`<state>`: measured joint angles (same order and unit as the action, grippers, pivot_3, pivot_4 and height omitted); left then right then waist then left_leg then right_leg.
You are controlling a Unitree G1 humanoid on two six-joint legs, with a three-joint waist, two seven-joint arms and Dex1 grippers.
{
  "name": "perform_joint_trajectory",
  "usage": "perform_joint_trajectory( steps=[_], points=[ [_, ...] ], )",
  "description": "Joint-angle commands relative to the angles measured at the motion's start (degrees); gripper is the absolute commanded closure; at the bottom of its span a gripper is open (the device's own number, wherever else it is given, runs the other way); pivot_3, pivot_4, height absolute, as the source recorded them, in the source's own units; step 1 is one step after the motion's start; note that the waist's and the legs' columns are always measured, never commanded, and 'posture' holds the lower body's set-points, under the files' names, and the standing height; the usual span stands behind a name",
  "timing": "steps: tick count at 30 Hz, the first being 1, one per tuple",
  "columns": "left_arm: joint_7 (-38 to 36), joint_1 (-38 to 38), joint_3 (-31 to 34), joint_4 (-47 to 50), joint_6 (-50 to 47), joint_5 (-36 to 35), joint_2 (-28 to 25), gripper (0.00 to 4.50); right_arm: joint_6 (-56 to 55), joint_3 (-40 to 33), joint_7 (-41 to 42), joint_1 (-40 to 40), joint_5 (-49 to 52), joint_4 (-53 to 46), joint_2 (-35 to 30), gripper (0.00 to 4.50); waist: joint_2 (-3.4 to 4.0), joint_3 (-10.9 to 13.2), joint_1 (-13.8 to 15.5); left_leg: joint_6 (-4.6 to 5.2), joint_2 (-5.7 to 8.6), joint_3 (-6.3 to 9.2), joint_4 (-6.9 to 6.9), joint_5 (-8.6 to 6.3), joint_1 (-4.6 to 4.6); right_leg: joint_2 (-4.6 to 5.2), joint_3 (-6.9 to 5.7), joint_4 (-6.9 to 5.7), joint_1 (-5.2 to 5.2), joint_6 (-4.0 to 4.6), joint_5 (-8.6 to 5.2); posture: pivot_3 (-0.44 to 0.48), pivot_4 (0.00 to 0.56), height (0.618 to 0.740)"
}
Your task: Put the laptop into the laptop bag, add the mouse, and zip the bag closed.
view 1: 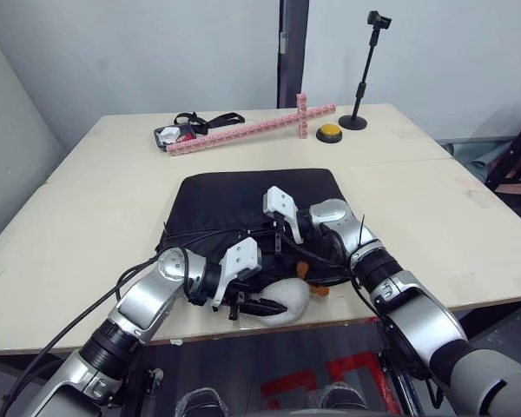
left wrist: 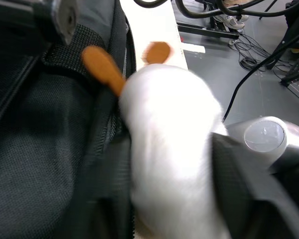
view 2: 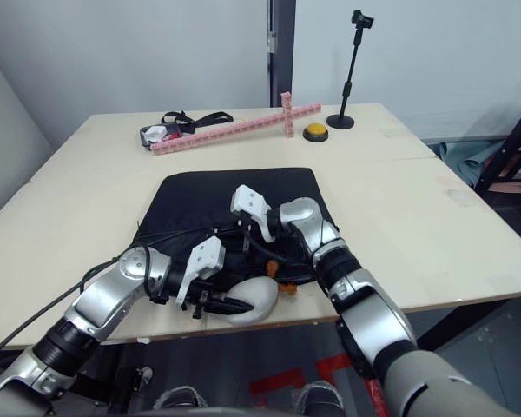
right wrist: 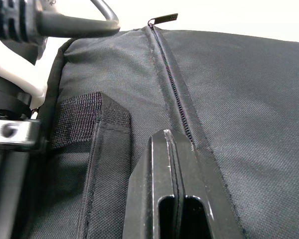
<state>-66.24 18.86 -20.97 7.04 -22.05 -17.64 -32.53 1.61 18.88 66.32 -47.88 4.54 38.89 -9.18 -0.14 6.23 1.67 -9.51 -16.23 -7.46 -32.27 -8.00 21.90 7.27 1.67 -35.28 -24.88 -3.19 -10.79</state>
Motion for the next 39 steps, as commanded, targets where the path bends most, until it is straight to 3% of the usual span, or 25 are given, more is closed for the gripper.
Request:
perform_joint_trajectory(
  steps=[1, 18, 27, 33, 39],
  points=[
    [0.35, 0.19, 2.00, 1.81, -0.55, -0.59, -0.58, 0.90, 1.26, 0.87, -0.78, 0.98, -2.29, 2.61, -0.01, 4.50, 0.00, 0.00, 0.01, 0.00, 0.00, 0.00, 0.00, 0.00, 0.00, 0.00, 0.00, 0.00, 0.00, 0.00, 0.00, 0.000, 0.150, 0.740],
    [2.79, -3.67, 8.42, 10.43, -7.53, -7.12, -2.41, 0.90, 0.82, 1.33, -0.15, 1.80, -2.58, 2.48, -0.59, 4.50, 0.03, 0.03, -0.03, -0.01, 0.00, -0.01, 0.11, -0.01, 0.01, 0.00, -0.01, 0.08, -0.03, -0.01, -0.01, 0.000, 0.150, 0.740],
    [7.30, -11.71, 20.24, 20.94, -14.58, -15.28, -7.82, 0.90, 2.17, -3.03, 0.78, 1.11, 1.92, 0.50, 0.12, 4.50, 0.05, 0.08, 0.18, -0.02, 0.00, -0.03, 0.21, -0.02, 0.05, -0.01, -0.02, 0.19, -0.15, -0.02, -0.01, 0.000, 0.150, 0.740],
    [9.73, -17.18, 30.19, 26.72, -19.66, -22.11, -12.34, 0.90, 9.00, -6.58, 2.80, 0.53, 7.74, -9.34, -0.85, 4.50, 0.07, 0.45, 0.41, -0.03, 0.00, -0.04, 0.30, -0.01, 0.22, -0.04, -0.03, 0.26, -0.40, -0.02, -0.01, 0.000, 0.150, 0.740],
    [12.29, -20.01, 38.32, 27.90, -22.82, -26.55, -15.16, 0.90, 21.42, -9.40, 4.52, 1.32, 14.62, -25.27, -6.42, 4.50, 0.04, 0.53, 0.79, -0.10, 0.00, -0.07, 0.36, 0.02, 0.53, -0.06, -0.07, 0.80, -0.47, -0.02, 0.00, 0.000, 0.150, 0.740]
  ],
)
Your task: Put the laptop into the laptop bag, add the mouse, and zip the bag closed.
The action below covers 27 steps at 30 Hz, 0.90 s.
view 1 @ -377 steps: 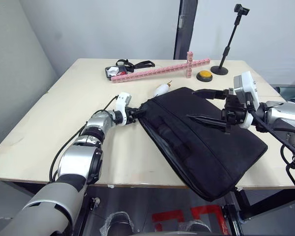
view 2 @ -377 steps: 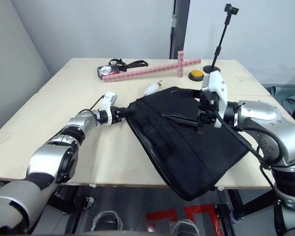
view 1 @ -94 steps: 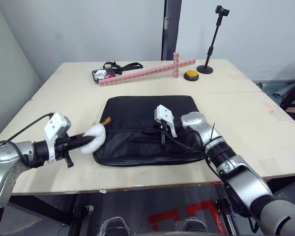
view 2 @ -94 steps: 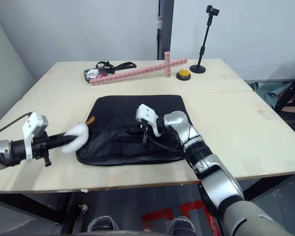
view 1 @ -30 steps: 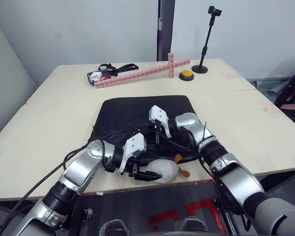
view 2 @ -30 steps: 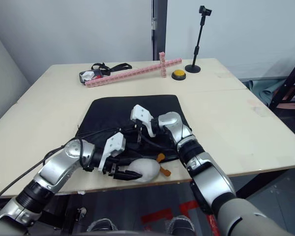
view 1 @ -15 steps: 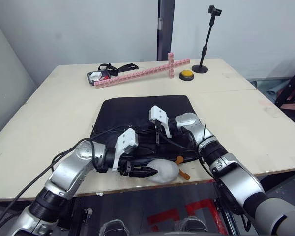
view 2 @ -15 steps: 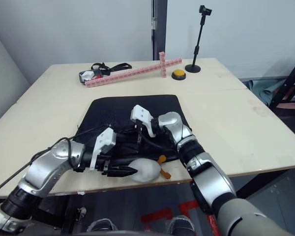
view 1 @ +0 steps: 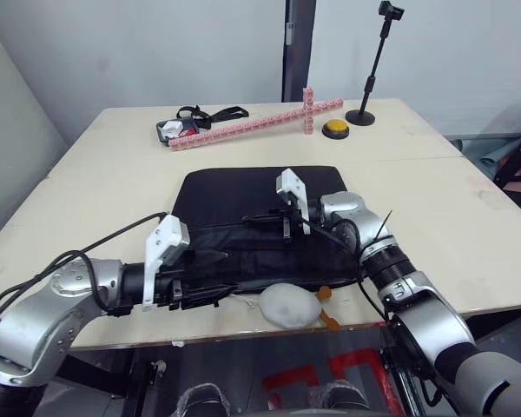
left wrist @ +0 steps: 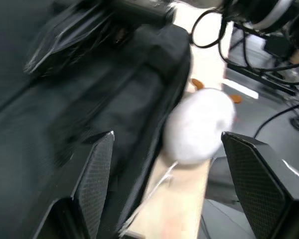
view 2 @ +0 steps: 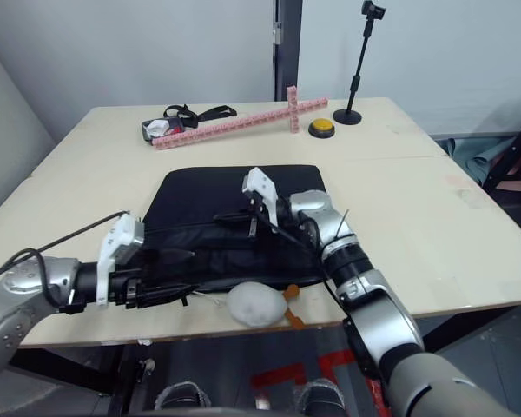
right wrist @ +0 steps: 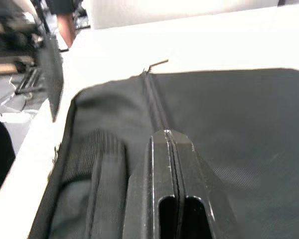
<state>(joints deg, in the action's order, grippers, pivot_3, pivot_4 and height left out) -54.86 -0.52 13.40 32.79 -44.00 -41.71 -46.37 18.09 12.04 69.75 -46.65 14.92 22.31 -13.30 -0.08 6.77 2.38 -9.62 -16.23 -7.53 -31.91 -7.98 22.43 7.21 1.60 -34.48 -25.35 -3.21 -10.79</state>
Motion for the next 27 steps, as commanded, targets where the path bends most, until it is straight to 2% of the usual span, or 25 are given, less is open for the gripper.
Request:
perform_joint_trajectory(
  steps=[1, 6, 10, 14, 17, 21, 27],
  points=[
    [1.20, -0.75, 4.88, 1.95, -1.05, -2.85, -1.72, 0.85, 7.22, -3.10, 1.39, 0.45, 5.60, -11.87, -3.80, 4.25, -0.02, -0.01, 0.16, 0.01, 0.00, 0.00, 0.05, 0.01, 0.01, -0.01, -0.03, 0.12, 0.04, 0.00, 0.01, 0.000, 0.150, 0.740],
    [2.13, 1.20, 6.36, -0.69, -1.25, -3.22, -3.15, 0.83, 14.74, -5.60, 3.59, 3.18, 10.51, -24.05, -13.25, 2.64, -0.05, -0.01, 0.71, 0.17, 0.00, 0.00, 0.30, 0.11, -0.05, -0.02, -0.13, 0.43, 0.17, -0.12, 0.08, 0.000, 0.150, 0.740],
    [1.61, 4.16, 5.14, -3.14, -0.52, -3.09, -3.85, 1.98, 17.97, -8.65, 4.08, 6.62, 12.98, -30.96, -21.84, 1.29, -0.07, 0.00, 0.87, 0.18, 0.00, -0.01, 0.27, 0.12, -0.09, -0.02, -0.12, 0.39, 0.20, -0.13, 0.08, 0.000, 0.150, 0.740],
    [0.33, 8.44, 2.40, -6.36, 0.55, -2.00, -3.93, 3.45, 24.36, -12.48, 3.95, 10.43, 17.51, -37.15, -30.11, 0.00, -0.07, 0.00, 1.30, 0.17, 0.00, -0.01, 0.18, 0.10, -0.16, -0.02, -0.07, 0.35, 0.29, -0.14, 0.09, 0.000, 0.150, 0.740],
    [-0.92, 15.07, -2.45, -10.88, 2.18, -0.06, -2.68, 4.49, 28.56, -16.84, 4.85, 14.08, 20.98, -42.47, -37.83, 0.00, -0.08, 0.00, 1.70, 0.18, 0.00, -0.01, 0.11, 0.11, -0.27, -0.02, -0.04, 0.25, 0.37, -0.15, 0.10, 0.000, 0.150, 0.740],
    [-2.93, 23.37, -9.69, -17.73, 5.64, 4.22, 0.72, 4.49, 33.65, -20.14, 5.21, 19.62, 27.43, -48.85, -43.55, 0.00, -0.08, -0.01, 2.63, 0.27, 0.00, -0.03, 0.01, 0.16, -0.42, -0.01, 0.04, 0.14, 0.51, -0.15, 0.10, 0.000, 0.150, 0.740],
    [-7.47, 34.09, -18.74, -31.01, 12.56, 11.00, 8.86, 4.49, 34.57, -22.00, 2.01, 26.49, 32.01, -57.50, -45.61, 0.00, -0.08, -0.01, 3.18, 0.44, 0.00, -0.07, -0.27, 0.25, -0.44, 0.00, 0.16, -0.22, 0.46, -0.15, 0.10, 0.000, 0.150, 0.740]
  ],
)
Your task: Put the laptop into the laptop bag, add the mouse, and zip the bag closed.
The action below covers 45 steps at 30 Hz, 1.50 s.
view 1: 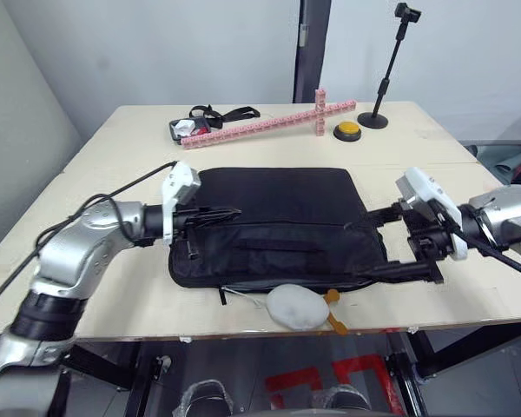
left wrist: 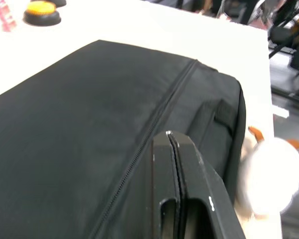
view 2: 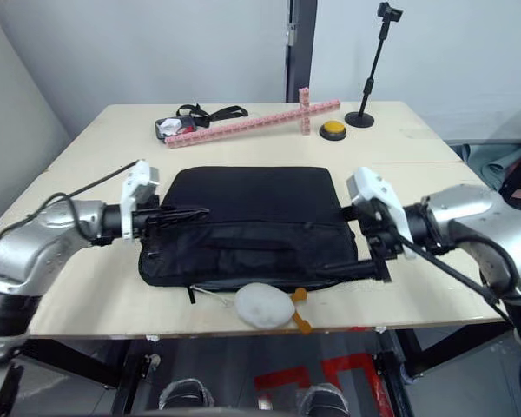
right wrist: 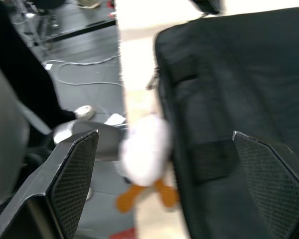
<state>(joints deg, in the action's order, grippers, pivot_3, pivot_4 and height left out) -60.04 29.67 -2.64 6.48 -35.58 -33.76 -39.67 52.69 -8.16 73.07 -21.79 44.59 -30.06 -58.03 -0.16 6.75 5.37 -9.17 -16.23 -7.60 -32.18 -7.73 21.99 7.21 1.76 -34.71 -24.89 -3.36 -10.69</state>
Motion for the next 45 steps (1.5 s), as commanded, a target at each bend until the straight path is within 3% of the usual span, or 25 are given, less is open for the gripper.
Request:
perform_joint_trajectory(
  steps=[1, 11, 20, 29, 37, 42, 45],
  points=[
    [-3.07, 5.32, -3.78, -6.71, 5.39, 4.20, 3.28, 4.49, -0.30, -1.76, -1.76, 2.78, 2.64, -6.52, -1.04, 0.00, 0.00, 0.00, 0.27, 0.00, 0.00, 0.02, -0.06, 0.00, 0.01, 0.00, 0.00, -0.04, 0.00, 0.00, 0.00, 0.000, 0.150, 0.740],
    [-7.16, 16.41, -9.66, -32.10, 19.60, 14.62, 17.02, 4.49, -8.99, 4.78, -7.76, 8.51, -4.26, -13.32, 0.23, 0.00, -0.04, -0.02, 0.58, 0.02, 0.02, 0.01, -0.26, 0.00, 0.06, 0.02, 0.10, -0.19, 0.02, -0.07, 0.03, 0.000, 0.150, 0.740],
    [-8.52, 17.10, -11.17, -47.56, 30.13, 22.36, 21.77, 4.49, -19.07, 15.57, -7.88, 9.04, -15.73, -10.83, 1.41, 0.00, -0.08, -0.12, 0.79, 0.02, 0.04, 0.03, -0.27, -0.01, 0.05, 0.05, 0.09, -0.17, 0.07, -0.10, 0.04, 0.000, 0.150, 0.740],
    [-9.23, 14.78, -9.94, -45.99, 30.22, 22.81, 22.32, 4.49, -26.80, 25.22, -8.65, 7.52, -25.69, -2.57, 7.22, 0.00, -0.06, -0.44, 0.52, -0.33, 0.06, 0.04, -0.34, -0.23, -0.02, 0.07, 0.12, -0.31, 0.10, -0.15, 0.07, 0.000, 0.150, 0.740],
    [-9.53, 12.34, -10.17, -42.42, 28.04, 23.11, 21.67, 4.49, -30.97, 30.17, -10.84, 6.94, -31.42, 4.46, 14.24, 0.00, -0.06, -0.45, 0.37, -0.35, 0.07, 0.04, -0.31, -0.24, 0.03, 0.08, 0.09, -0.27, 0.08, -0.15, 0.07, 0.000, 0.150, 0.740],
    [-9.44, 11.28, -10.19, -40.53, 26.90, 23.06, 21.56, 4.49, -34.45, 31.51, -10.98, 7.20, -34.82, 6.36, 15.34, 0.00, -0.05, -0.46, 0.37, -0.36, 0.07, 0.04, -0.29, -0.25, 0.01, 0.08, 0.09, -0.26, 0.10, -0.15, 0.06, 0.000, 0.150, 0.740],
    [-9.49, 10.88, -10.12, -40.00, 26.50, 23.07, 21.38, 4.50, -37.05, 31.76, -10.84, 7.24, -36.58, 7.50, 15.31, 0.79, -0.05, -0.46, 0.35, -0.36, 0.07, 0.04, -0.29, -0.25, 0.00, 0.08, 0.10, -0.26, 0.10, -0.16, 0.06, 0.000, 0.150, 0.740]
  ],
)
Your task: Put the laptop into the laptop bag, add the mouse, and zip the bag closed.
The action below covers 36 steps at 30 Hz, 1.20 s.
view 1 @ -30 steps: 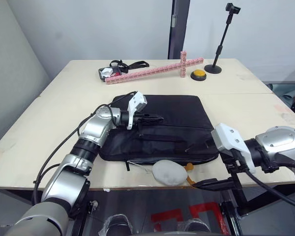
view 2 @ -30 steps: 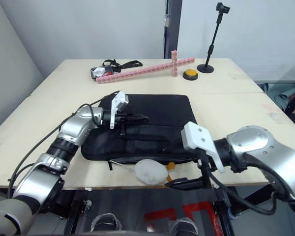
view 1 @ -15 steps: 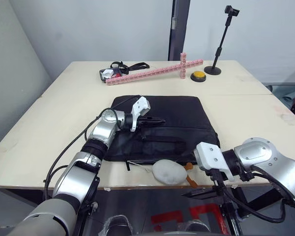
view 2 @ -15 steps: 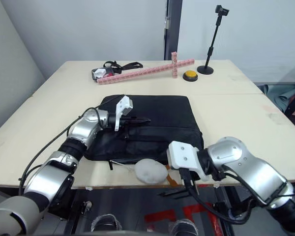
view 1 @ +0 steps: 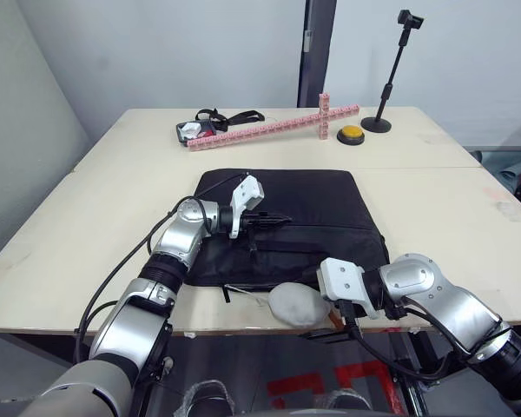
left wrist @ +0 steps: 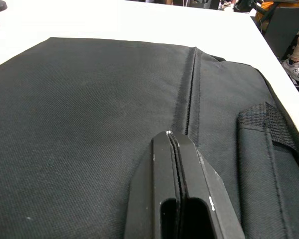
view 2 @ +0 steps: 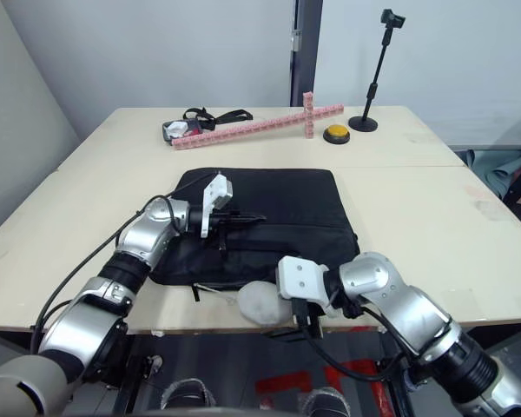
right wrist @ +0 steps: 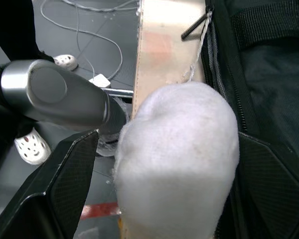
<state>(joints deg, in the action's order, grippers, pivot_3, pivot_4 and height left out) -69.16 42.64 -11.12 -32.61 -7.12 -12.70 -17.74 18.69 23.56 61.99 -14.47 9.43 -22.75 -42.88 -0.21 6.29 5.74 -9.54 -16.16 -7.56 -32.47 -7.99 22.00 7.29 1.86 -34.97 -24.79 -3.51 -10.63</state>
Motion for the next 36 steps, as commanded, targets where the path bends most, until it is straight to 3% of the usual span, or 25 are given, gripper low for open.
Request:
perform_joint_trajectory(
  steps=[1, 11, 16, 25, 36],
  points=[
    [-0.35, -2.20, -1.64, -0.74, -2.07, 2.04, -0.58, 4.50, -3.75, 0.10, 0.43, -0.04, -1.88, 0.40, 0.05, 1.14, 0.00, 0.00, -0.04, 0.00, 0.00, 0.00, 0.01, 0.00, 0.00, 0.00, 0.00, 0.00, 0.00, 0.00, 0.00, 0.000, 0.150, 0.740],
    [-0.32, -2.82, -1.81, -0.23, -2.35, 2.18, -0.80, 4.50, -5.29, -1.04, 1.20, 0.31, -2.57, 0.34, 0.12, 4.49, 0.00, 0.00, -0.19, -0.01, 0.00, -0.01, 0.07, -0.01, 0.00, 0.00, 0.00, 0.07, -0.01, -0.01, -0.01, 0.000, 0.150, 0.740],
    [0.01, -2.84, -1.99, -1.28, -1.76, 2.74, -0.72, 4.50, -3.89, -2.34, 1.88, 0.20, -1.44, -1.11, -0.51, 4.49, 0.00, 0.00, -0.19, -0.02, 0.00, -0.02, 0.12, -0.01, 0.00, 0.00, -0.01, 0.11, -0.01, -0.02, -0.01, 0.000, 0.150, 0.740],
    [0.74, -2.39, -2.58, -3.62, 0.53, 3.88, -0.86, 4.50, -2.67, -9.82, 4.78, 4.75, 2.59, -2.92, -8.52, 4.49, 0.03, -0.02, -0.06, -0.02, 0.02, -0.03, 0.16, -0.02, -0.01, 0.00, 0.00, 0.21, 0.02, -0.02, -0.01, 0.000, 0.150, 0.740],
    [0.04, -2.01, -2.27, -5.68, 2.40, 4.60, -0.93, 4.50, -6.12, -19.47, 7.34, 10.00, 4.59, 2.86, -15.45, 4.49, 0.02, -0.02, -0.04, -0.01, 0.03, -0.05, 0.17, -0.02, 0.00, 0.01, 0.02, 0.26, 0.02, -0.07, -0.04, 0.000, 0.150, 0.740]
  ],
)
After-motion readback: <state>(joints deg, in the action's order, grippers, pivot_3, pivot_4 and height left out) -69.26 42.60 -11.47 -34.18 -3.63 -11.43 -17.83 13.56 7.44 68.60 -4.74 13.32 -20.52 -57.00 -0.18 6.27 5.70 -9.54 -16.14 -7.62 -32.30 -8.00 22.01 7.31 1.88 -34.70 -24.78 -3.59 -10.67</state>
